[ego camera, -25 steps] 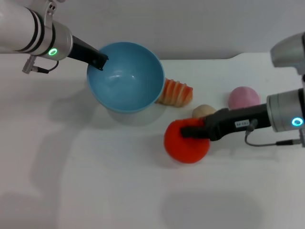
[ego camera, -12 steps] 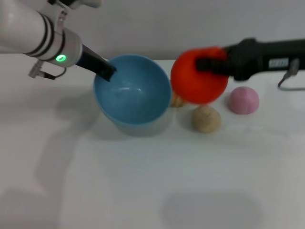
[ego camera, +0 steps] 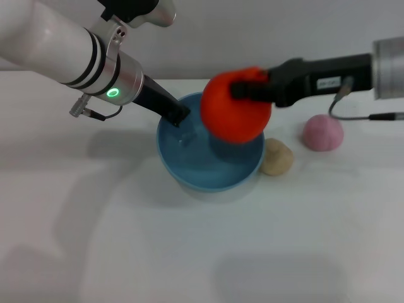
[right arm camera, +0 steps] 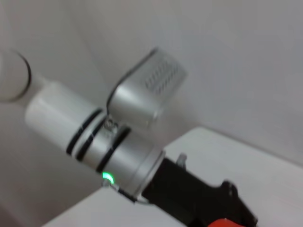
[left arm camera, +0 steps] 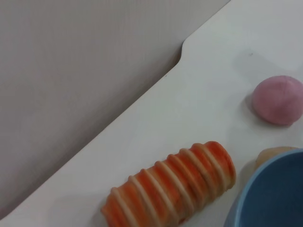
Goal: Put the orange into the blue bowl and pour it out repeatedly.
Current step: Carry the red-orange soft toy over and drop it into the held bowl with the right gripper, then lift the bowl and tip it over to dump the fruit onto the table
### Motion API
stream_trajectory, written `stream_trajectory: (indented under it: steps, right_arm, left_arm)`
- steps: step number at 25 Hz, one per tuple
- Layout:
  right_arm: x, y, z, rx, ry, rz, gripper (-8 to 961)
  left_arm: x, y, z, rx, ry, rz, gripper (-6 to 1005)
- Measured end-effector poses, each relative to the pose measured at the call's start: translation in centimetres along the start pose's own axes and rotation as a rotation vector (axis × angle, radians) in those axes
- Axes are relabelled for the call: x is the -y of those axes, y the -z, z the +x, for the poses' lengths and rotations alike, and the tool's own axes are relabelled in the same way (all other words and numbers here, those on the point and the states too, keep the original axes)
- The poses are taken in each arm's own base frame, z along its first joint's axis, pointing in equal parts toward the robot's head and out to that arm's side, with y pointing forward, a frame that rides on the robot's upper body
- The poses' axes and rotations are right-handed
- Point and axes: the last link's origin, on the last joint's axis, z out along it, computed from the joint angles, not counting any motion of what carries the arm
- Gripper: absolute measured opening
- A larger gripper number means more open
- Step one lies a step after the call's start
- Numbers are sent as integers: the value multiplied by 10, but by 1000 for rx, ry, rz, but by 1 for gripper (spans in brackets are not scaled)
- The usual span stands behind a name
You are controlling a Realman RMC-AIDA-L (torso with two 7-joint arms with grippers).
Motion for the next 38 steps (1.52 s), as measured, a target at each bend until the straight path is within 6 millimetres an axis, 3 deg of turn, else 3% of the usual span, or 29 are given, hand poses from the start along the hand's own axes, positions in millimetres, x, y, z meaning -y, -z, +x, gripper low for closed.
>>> stream_trajectory:
  steps: [9, 14, 19, 25, 28, 29, 31, 38]
  right_arm:
    - [11, -23, 17, -73, -45, 38, 36]
    - [10, -26, 19, -84, -42, 32, 111]
    - [12, -22, 17, -63, -37, 44, 285]
    - [20, 7, 9, 132, 37, 94, 529]
    - [30, 32, 11, 265, 129, 196, 529]
    - [39, 49, 18, 322, 190, 292, 529]
    - [43, 56, 23, 342, 241, 346, 529]
    - [70, 98, 77, 482, 316, 704, 528]
  left_arm:
    - [2, 0, -2, -4, 4, 7, -1]
    - [2, -1, -3, -5, 5, 8, -1]
    - [3, -1, -5, -7, 11, 13, 0]
    - [5, -2, -9, -7, 21, 18, 0]
    - [7, -2, -11, -12, 29, 25, 0]
    - [9, -2, -11, -19, 34, 32, 0]
    - [10, -2, -11, -25, 38, 39, 0]
    - [14, -2, -4, -60, 15, 79, -1]
